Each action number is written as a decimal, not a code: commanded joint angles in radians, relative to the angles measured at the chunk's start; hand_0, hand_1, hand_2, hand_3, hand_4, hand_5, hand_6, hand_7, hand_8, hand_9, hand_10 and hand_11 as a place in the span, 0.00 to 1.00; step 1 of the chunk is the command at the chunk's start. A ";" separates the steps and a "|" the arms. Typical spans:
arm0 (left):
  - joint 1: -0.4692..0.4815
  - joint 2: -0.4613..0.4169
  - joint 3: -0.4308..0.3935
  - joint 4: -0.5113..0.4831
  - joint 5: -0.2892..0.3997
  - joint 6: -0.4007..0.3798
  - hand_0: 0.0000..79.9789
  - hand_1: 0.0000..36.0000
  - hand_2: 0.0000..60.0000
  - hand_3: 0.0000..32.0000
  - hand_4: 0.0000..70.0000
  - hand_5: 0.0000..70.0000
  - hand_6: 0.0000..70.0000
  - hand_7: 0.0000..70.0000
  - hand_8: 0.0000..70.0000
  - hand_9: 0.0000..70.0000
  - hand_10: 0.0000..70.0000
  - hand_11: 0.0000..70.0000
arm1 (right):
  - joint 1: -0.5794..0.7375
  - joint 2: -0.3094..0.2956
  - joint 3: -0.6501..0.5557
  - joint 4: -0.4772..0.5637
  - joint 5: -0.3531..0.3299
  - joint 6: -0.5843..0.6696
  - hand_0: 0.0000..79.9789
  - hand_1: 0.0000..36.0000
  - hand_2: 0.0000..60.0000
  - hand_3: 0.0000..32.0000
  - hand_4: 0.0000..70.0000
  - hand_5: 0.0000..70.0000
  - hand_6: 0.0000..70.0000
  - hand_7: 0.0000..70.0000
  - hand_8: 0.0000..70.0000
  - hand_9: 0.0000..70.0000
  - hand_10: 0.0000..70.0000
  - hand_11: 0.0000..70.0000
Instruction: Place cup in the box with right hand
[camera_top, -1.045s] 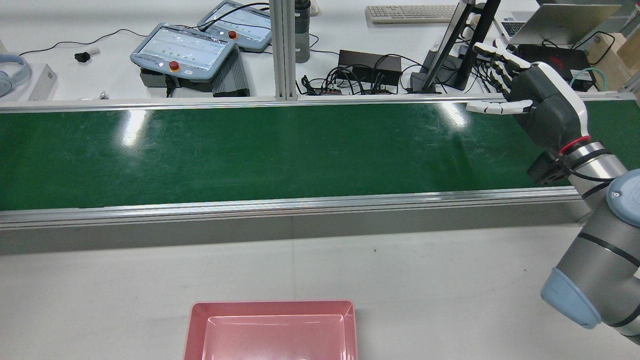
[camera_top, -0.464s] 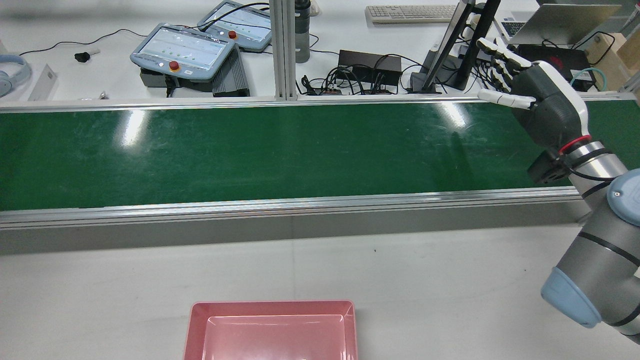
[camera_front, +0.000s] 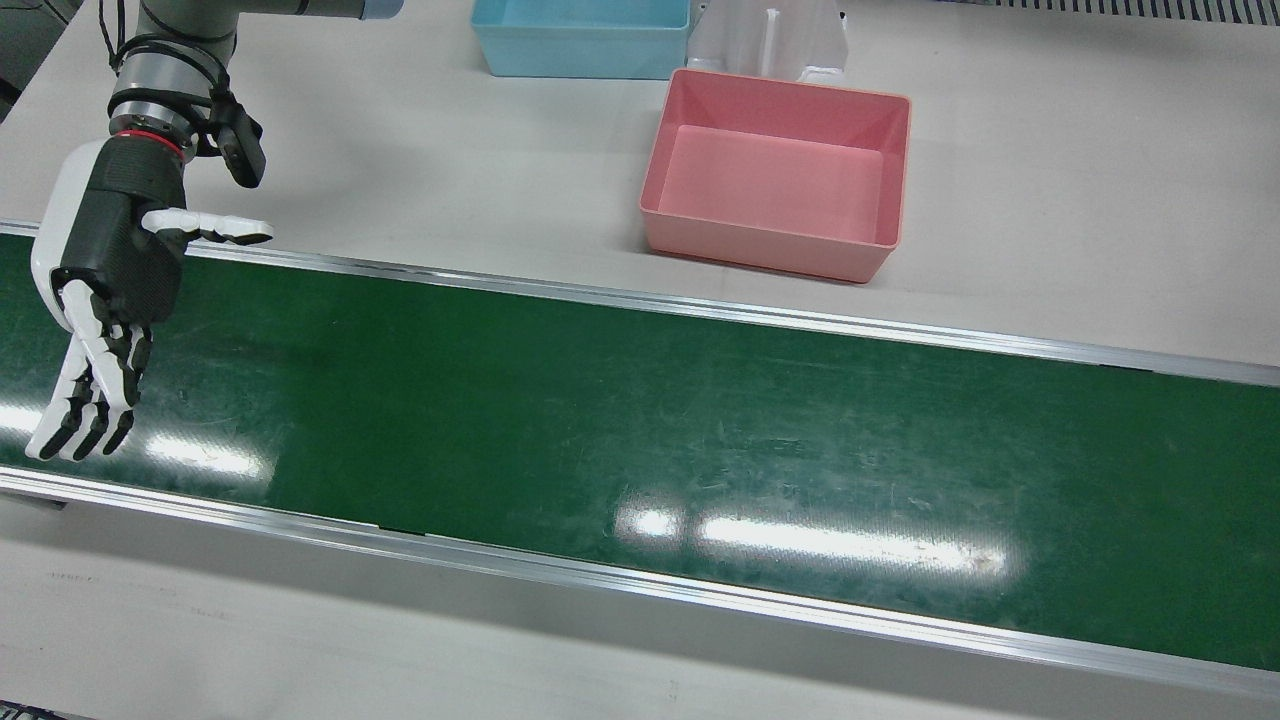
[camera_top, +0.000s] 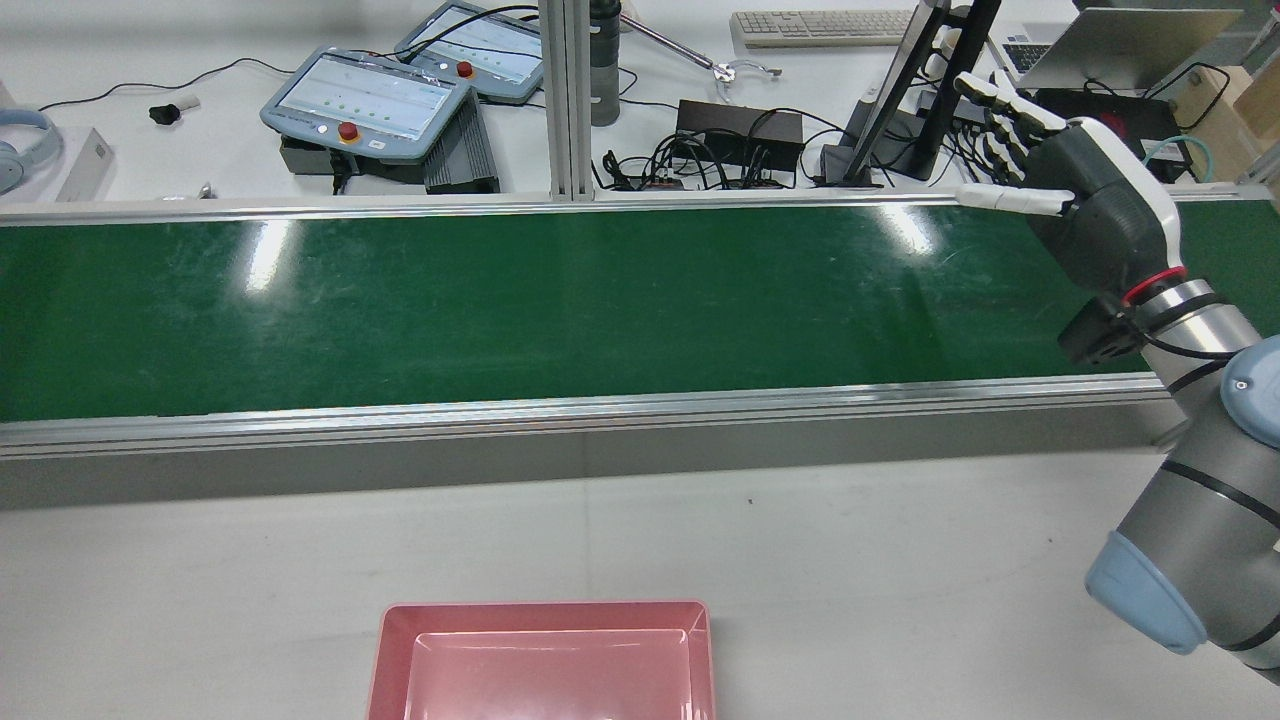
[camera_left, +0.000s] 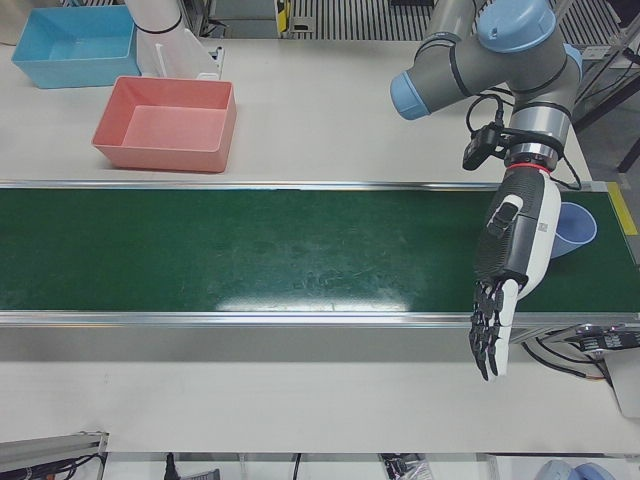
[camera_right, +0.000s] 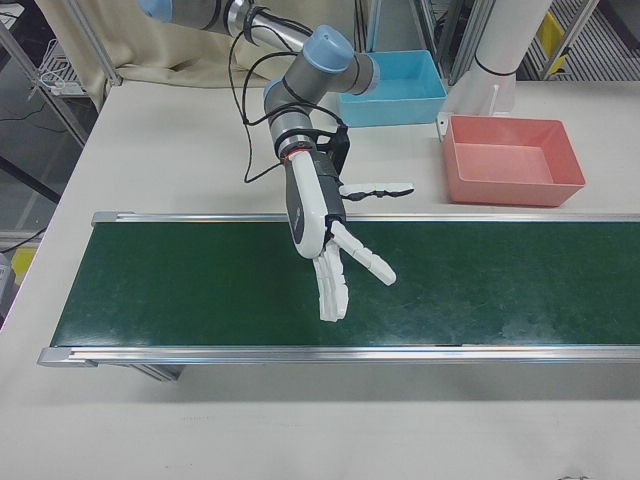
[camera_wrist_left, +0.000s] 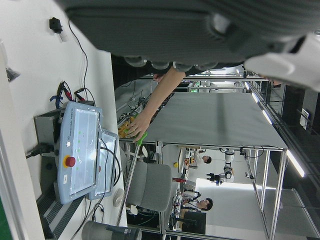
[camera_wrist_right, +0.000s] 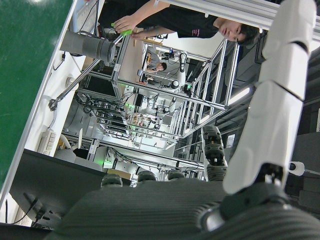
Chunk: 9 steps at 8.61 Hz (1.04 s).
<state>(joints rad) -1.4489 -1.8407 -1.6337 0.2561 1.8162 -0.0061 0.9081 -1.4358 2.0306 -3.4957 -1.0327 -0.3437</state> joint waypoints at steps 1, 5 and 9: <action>-0.001 0.000 0.000 -0.001 -0.001 0.000 0.00 0.00 0.00 0.00 0.00 0.00 0.00 0.00 0.00 0.00 0.00 0.00 | 0.009 0.000 -0.001 -0.005 -0.033 0.000 0.64 0.68 0.22 0.00 0.00 0.08 0.00 0.00 0.00 0.00 0.00 0.00; 0.001 0.000 0.000 0.000 0.000 0.000 0.00 0.00 0.00 0.00 0.00 0.00 0.00 0.00 0.00 0.00 0.00 0.00 | 0.011 0.005 -0.006 -0.003 -0.032 0.000 0.68 0.79 0.29 0.00 0.00 0.09 0.00 0.00 0.00 0.00 0.00 0.00; -0.001 0.000 0.000 0.000 -0.001 0.000 0.00 0.00 0.00 0.00 0.00 0.00 0.00 0.00 0.00 0.00 0.00 0.00 | 0.014 0.008 -0.007 0.000 -0.032 -0.001 0.61 0.60 0.21 0.00 0.00 0.07 0.00 0.00 0.00 0.00 0.00 0.00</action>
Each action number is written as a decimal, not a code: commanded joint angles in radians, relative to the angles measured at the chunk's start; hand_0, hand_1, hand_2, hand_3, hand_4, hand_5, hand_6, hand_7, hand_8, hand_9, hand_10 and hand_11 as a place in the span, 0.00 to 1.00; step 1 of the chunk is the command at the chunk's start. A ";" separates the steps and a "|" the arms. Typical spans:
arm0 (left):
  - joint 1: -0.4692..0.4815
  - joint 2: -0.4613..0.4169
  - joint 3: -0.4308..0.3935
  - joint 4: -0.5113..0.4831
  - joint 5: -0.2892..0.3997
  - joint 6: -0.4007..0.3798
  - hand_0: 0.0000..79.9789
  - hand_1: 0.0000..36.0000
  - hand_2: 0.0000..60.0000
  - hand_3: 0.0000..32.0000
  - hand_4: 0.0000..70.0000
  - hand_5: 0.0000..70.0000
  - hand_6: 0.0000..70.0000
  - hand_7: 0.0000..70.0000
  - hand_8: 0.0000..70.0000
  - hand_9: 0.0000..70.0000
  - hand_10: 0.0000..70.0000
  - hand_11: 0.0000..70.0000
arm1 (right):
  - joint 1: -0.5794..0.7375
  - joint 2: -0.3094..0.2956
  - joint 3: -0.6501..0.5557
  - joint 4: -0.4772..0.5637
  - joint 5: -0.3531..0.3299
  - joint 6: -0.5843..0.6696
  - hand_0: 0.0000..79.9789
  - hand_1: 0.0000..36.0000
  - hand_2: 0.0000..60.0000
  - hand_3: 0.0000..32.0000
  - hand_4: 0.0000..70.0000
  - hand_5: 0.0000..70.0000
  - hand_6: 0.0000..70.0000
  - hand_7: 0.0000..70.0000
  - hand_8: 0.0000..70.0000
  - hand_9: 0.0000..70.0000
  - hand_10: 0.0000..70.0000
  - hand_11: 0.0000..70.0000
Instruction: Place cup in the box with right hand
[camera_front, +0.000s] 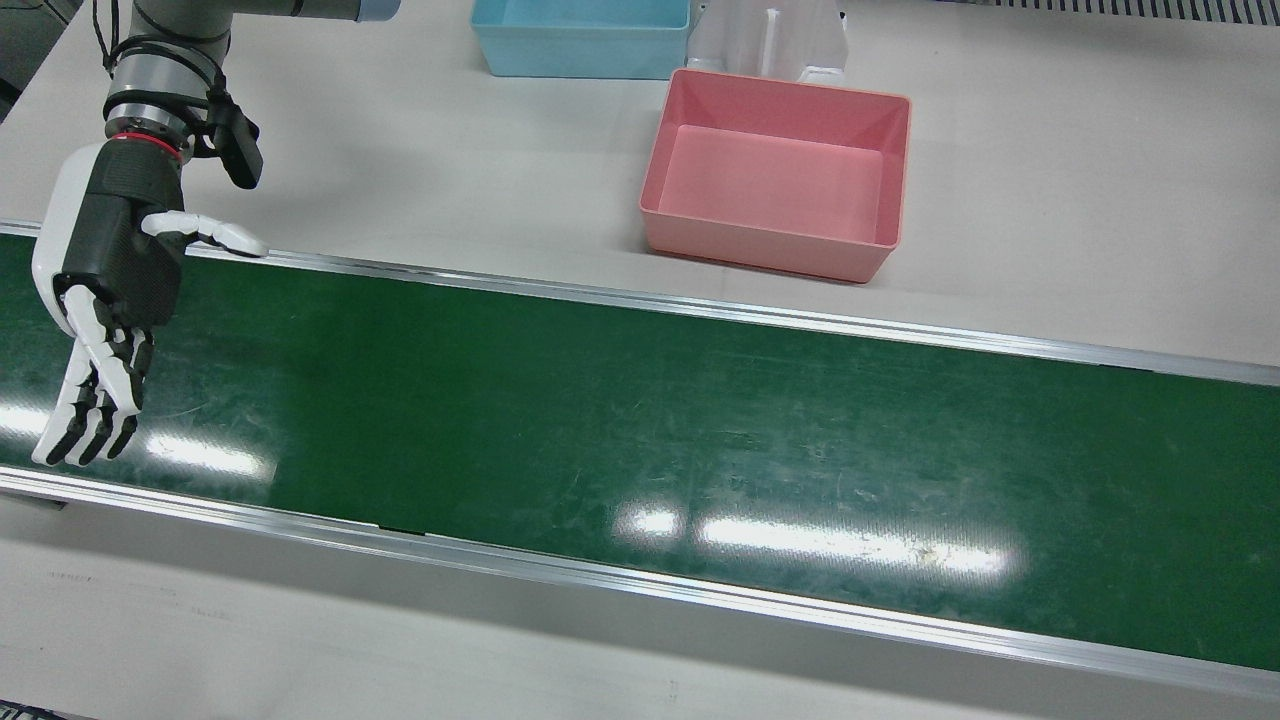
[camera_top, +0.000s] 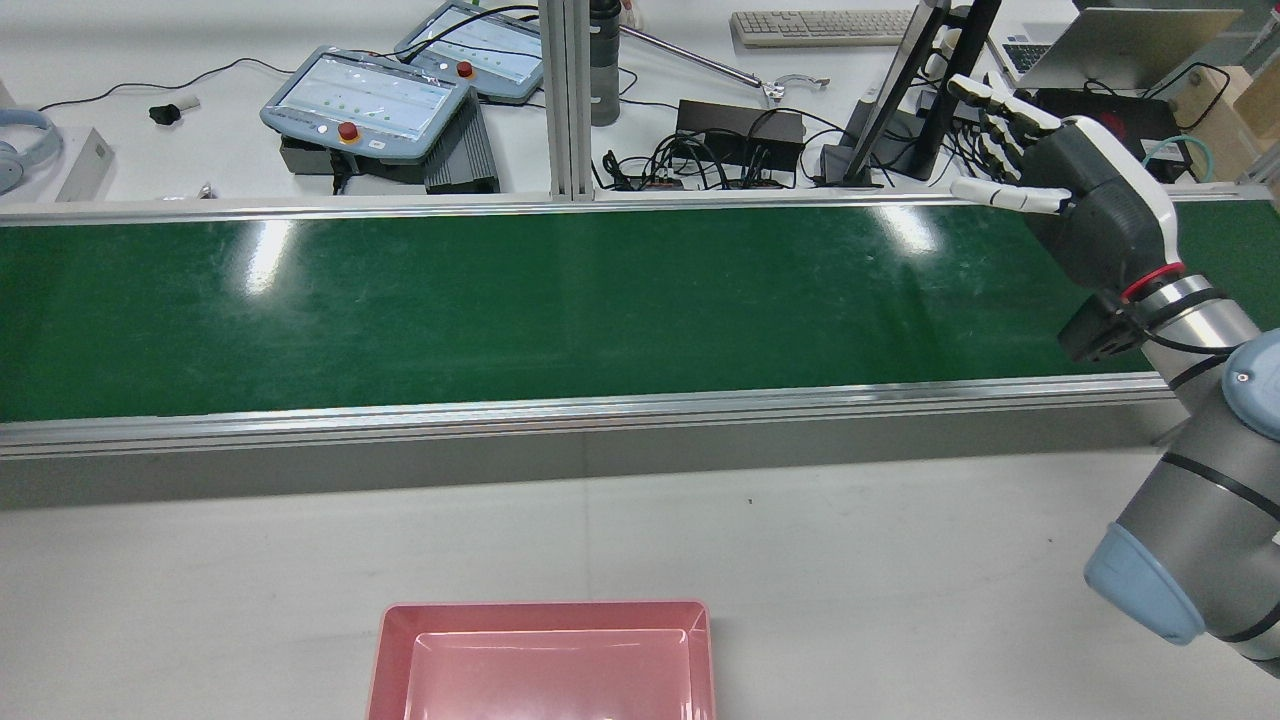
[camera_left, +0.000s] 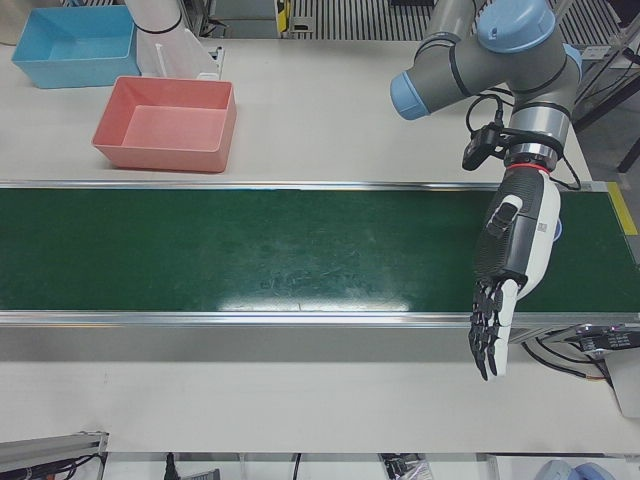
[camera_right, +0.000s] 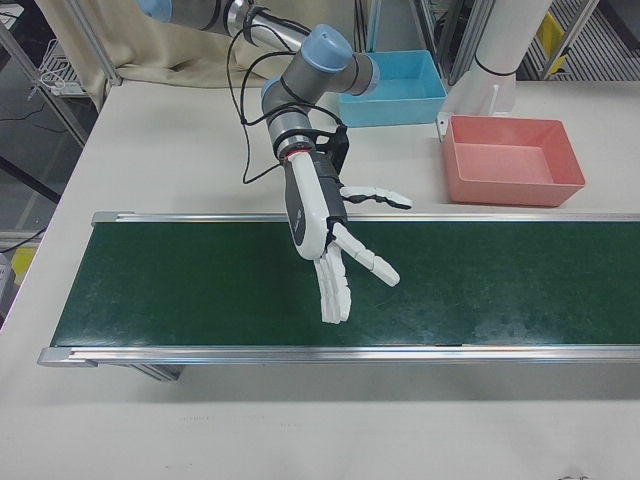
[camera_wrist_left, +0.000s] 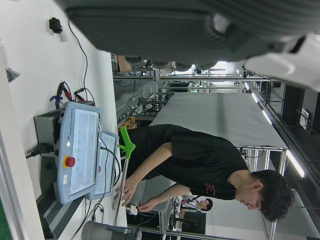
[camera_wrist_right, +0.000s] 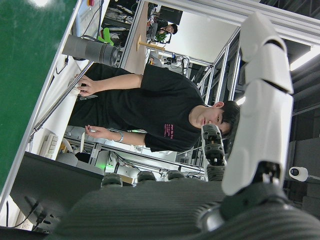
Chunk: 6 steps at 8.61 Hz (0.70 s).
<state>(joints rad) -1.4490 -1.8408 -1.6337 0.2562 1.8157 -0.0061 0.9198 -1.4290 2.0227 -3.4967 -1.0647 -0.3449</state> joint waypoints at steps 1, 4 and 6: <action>0.001 0.000 0.000 0.000 0.000 0.000 0.00 0.00 0.00 0.00 0.00 0.00 0.00 0.00 0.00 0.00 0.00 0.00 | 0.002 0.001 0.001 0.001 0.000 0.000 0.61 0.59 0.18 0.00 0.00 0.07 0.00 0.00 0.00 0.00 0.00 0.00; -0.001 0.000 0.000 0.000 0.000 0.000 0.00 0.00 0.00 0.00 0.00 0.00 0.00 0.00 0.00 0.00 0.00 0.00 | 0.008 -0.001 0.005 0.001 -0.001 0.001 0.62 0.60 0.16 0.00 0.00 0.07 0.00 0.00 0.00 0.00 0.00 0.00; -0.001 0.000 0.000 -0.002 0.000 0.000 0.00 0.00 0.00 0.00 0.00 0.00 0.00 0.00 0.00 0.00 0.00 0.00 | 0.010 -0.001 0.005 0.001 -0.003 0.001 0.62 0.59 0.16 0.00 0.00 0.07 0.00 0.00 0.00 0.00 0.00 0.00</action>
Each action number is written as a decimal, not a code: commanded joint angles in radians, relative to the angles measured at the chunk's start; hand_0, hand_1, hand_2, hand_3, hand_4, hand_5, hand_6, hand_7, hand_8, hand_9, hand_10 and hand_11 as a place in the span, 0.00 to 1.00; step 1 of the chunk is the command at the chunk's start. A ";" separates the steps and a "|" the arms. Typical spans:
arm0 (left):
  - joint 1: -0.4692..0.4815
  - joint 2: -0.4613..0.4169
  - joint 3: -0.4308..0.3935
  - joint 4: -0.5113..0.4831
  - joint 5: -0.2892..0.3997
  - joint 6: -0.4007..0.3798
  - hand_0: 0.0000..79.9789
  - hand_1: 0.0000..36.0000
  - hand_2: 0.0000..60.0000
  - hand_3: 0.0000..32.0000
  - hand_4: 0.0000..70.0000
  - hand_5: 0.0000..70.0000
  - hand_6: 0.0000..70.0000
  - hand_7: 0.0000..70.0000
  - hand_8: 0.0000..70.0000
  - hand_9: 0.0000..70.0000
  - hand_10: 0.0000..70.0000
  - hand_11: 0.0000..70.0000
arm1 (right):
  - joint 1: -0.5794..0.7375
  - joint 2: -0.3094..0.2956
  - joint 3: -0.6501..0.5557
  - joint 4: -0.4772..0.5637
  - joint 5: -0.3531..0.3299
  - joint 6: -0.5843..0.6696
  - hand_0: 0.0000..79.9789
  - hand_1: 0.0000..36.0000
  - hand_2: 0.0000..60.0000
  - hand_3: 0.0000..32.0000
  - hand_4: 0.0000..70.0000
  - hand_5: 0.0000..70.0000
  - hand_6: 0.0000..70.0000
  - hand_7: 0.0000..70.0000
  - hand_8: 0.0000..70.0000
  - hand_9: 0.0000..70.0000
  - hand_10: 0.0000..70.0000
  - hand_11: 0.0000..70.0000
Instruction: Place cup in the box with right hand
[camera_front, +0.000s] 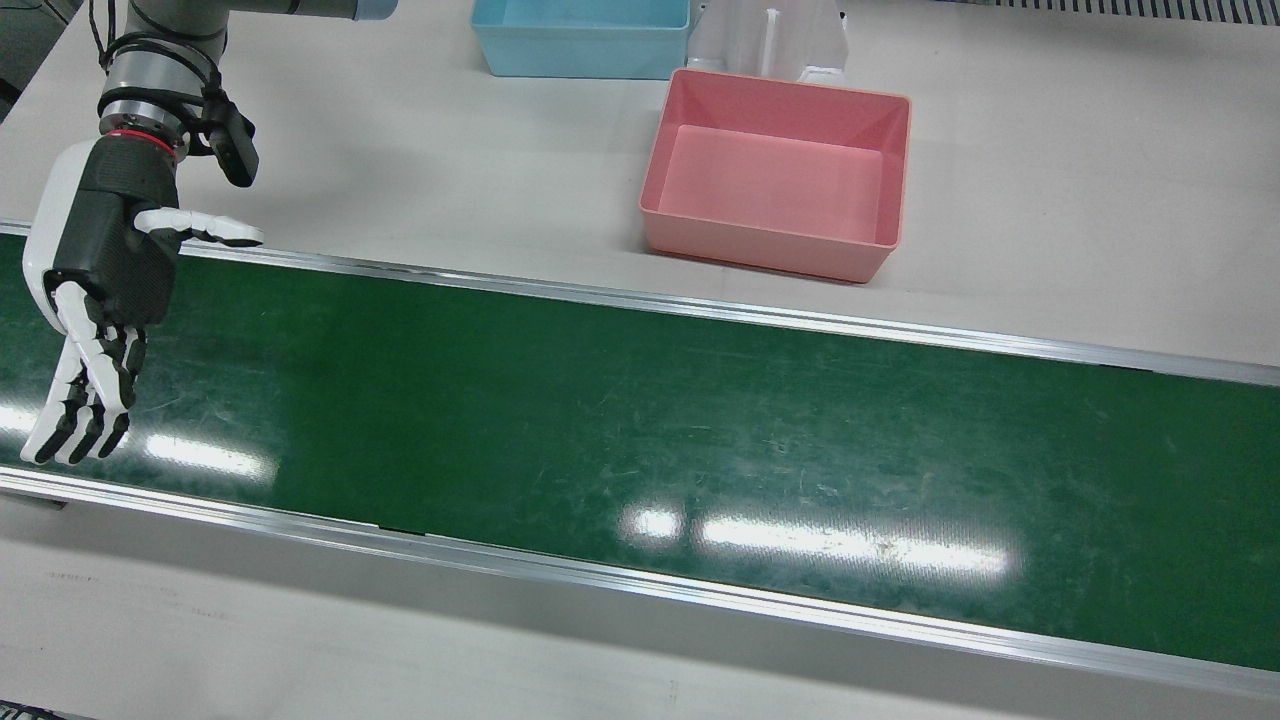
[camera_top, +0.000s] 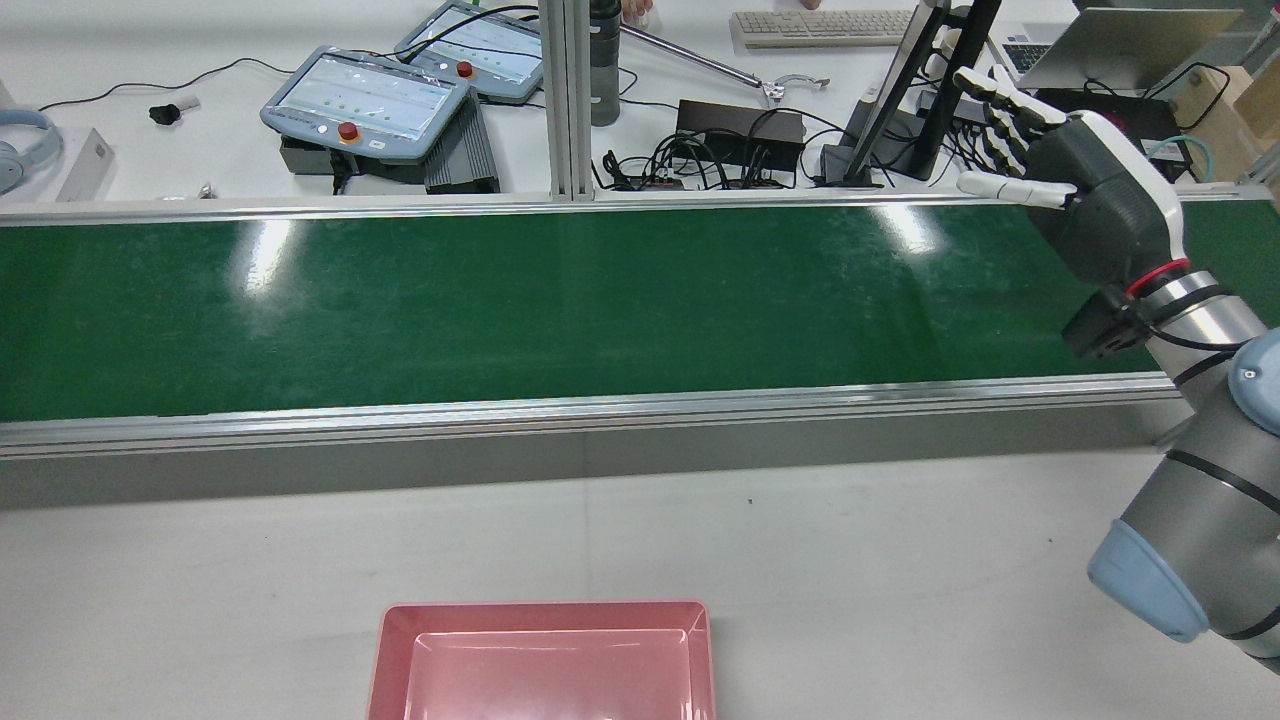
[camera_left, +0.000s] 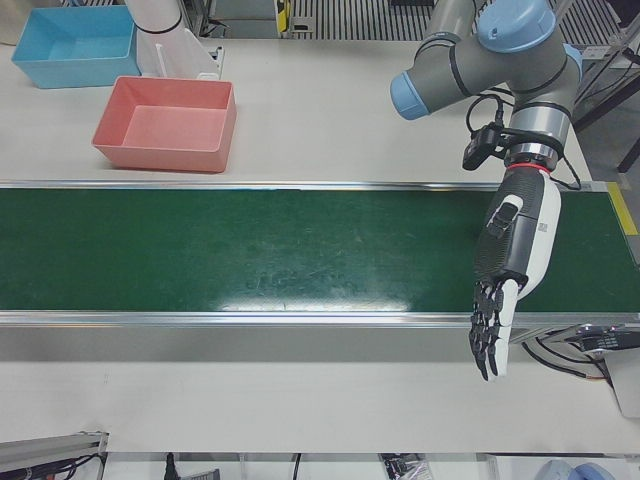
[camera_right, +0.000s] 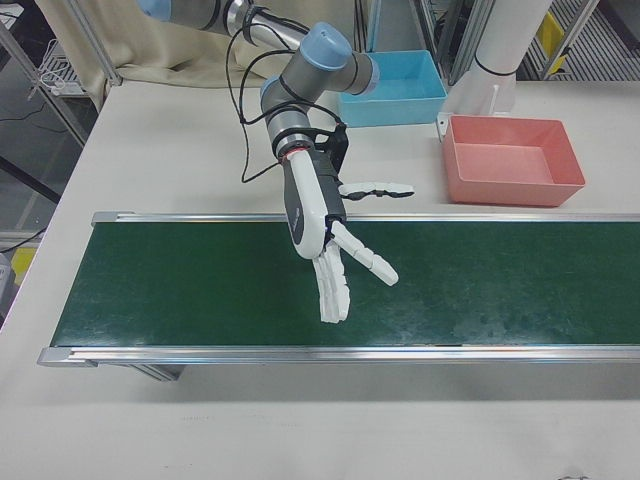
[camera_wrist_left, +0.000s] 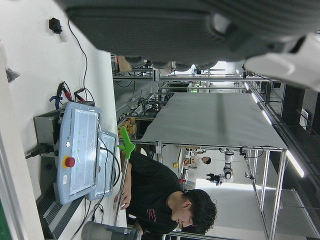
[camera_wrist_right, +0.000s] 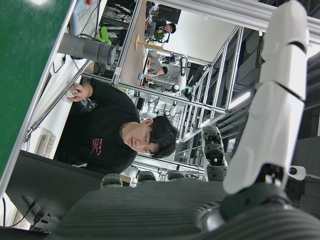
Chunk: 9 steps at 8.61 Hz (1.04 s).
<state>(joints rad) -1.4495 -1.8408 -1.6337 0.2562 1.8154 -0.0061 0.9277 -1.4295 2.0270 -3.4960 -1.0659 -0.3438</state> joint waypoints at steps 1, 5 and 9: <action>0.001 0.000 0.000 0.000 0.001 0.000 0.00 0.00 0.00 0.00 0.00 0.00 0.00 0.00 0.00 0.00 0.00 0.00 | 0.002 0.000 0.001 0.000 -0.002 0.000 0.62 0.59 0.17 0.00 0.00 0.07 0.00 0.00 0.00 0.00 0.00 0.00; 0.000 0.000 0.000 0.000 0.001 0.000 0.00 0.00 0.00 0.00 0.00 0.00 0.00 0.00 0.00 0.00 0.00 0.00 | 0.002 0.000 0.004 0.000 -0.002 0.000 0.61 0.59 0.18 0.00 0.00 0.07 0.00 0.00 0.00 0.00 0.00 0.00; 0.000 0.000 -0.002 0.000 0.001 0.000 0.00 0.00 0.00 0.00 0.00 0.00 0.00 0.00 0.00 0.00 0.00 0.00 | 0.011 0.003 0.048 -0.005 -0.005 0.003 0.61 0.60 0.18 0.00 0.00 0.07 0.00 0.00 0.00 0.00 0.00 0.00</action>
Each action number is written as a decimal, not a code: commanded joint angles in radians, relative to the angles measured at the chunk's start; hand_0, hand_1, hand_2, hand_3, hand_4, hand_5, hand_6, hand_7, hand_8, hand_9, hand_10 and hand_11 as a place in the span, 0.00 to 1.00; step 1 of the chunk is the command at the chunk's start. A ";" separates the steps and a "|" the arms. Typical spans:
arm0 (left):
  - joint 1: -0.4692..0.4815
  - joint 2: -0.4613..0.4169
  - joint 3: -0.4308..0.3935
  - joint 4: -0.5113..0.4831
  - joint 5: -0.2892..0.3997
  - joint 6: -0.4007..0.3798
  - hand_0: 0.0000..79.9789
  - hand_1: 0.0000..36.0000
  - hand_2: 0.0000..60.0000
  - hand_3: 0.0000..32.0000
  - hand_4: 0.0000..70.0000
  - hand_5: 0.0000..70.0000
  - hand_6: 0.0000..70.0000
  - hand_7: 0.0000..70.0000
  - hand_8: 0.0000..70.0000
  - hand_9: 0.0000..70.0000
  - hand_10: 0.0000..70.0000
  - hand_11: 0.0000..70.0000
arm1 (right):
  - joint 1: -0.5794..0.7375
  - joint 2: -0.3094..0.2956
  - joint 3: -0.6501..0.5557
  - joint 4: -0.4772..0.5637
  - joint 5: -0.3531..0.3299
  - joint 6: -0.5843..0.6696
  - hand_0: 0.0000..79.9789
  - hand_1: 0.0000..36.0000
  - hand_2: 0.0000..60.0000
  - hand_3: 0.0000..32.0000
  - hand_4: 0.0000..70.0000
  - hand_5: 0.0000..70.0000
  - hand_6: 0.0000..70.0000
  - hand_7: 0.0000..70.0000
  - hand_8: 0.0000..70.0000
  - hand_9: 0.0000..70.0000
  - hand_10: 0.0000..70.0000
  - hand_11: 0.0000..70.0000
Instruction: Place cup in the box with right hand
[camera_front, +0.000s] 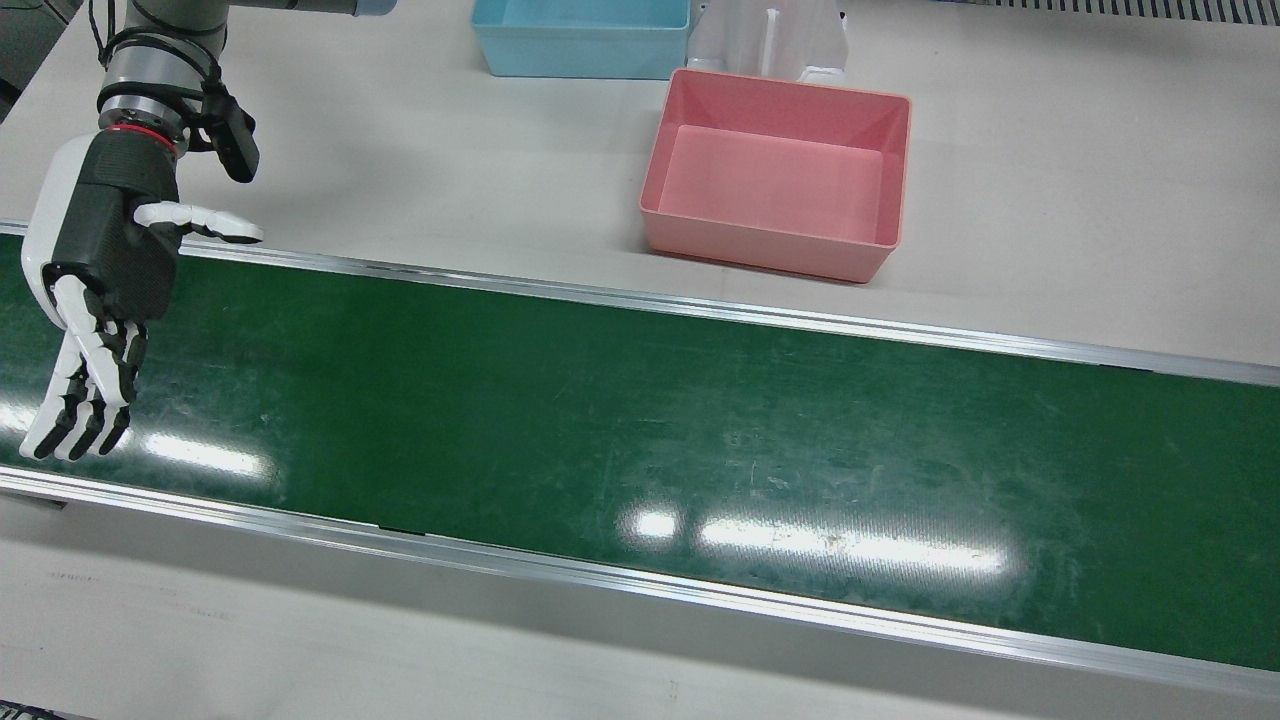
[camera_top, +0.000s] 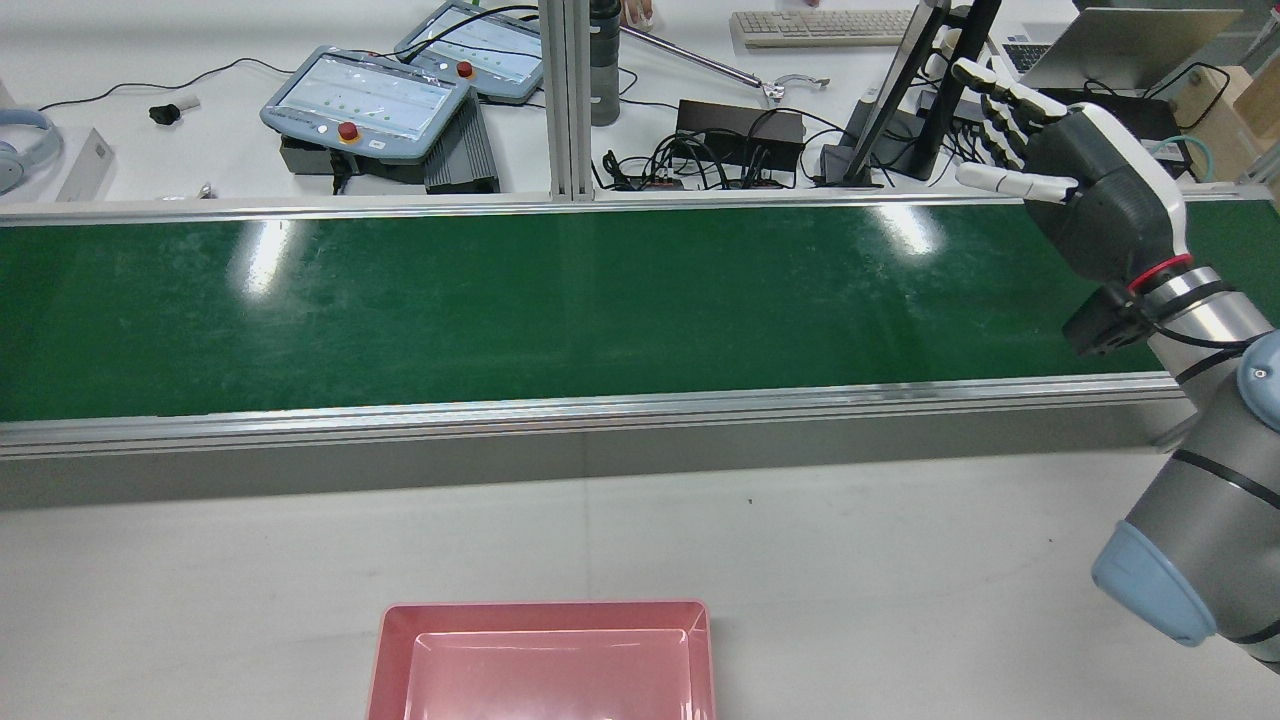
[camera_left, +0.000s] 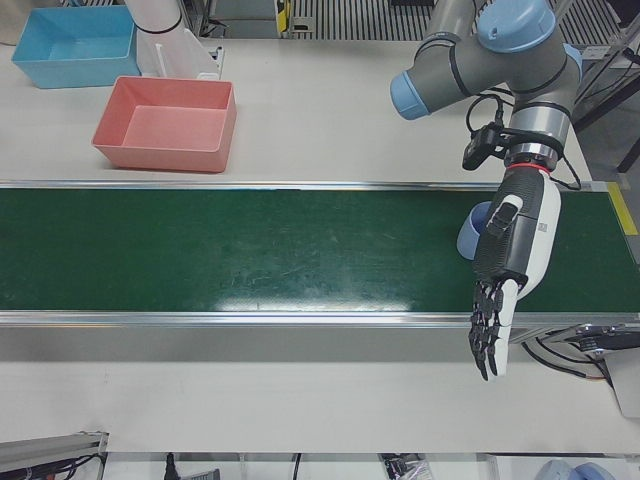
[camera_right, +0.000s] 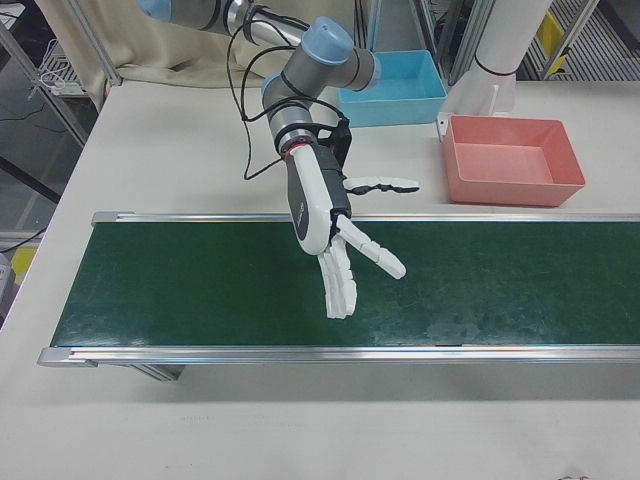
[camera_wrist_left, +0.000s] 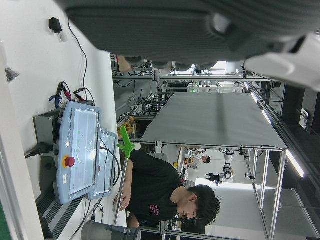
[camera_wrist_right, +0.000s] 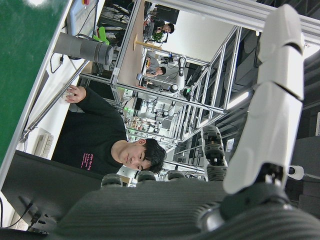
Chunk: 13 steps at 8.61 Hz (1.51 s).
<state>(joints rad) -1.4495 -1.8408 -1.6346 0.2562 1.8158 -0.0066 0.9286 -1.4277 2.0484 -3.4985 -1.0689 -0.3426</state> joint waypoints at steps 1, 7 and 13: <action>0.000 0.000 0.001 0.000 0.000 0.000 0.00 0.00 0.00 0.00 0.00 0.00 0.00 0.00 0.00 0.00 0.00 0.00 | 0.016 0.000 0.041 -0.002 -0.015 0.007 0.62 0.60 0.18 0.00 0.00 0.07 0.00 0.00 0.00 0.00 0.00 0.00; 0.000 0.000 0.002 0.000 -0.001 0.000 0.00 0.00 0.00 0.00 0.00 0.00 0.00 0.00 0.00 0.00 0.00 0.00 | 0.039 -0.008 0.071 -0.043 -0.016 0.065 0.62 0.60 0.19 0.00 0.00 0.07 0.00 0.00 0.00 0.00 0.00 0.00; 0.000 0.002 0.009 -0.005 0.000 -0.001 0.00 0.00 0.00 0.00 0.00 0.00 0.00 0.00 0.00 0.00 0.00 0.00 | 0.068 0.000 0.134 -0.128 -0.013 0.070 0.62 0.61 0.21 0.00 0.00 0.07 0.00 0.00 0.00 0.00 0.00 0.00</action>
<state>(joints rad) -1.4496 -1.8393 -1.6237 0.2517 1.8162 -0.0076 0.9825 -1.4311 2.1770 -3.6007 -1.0822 -0.2744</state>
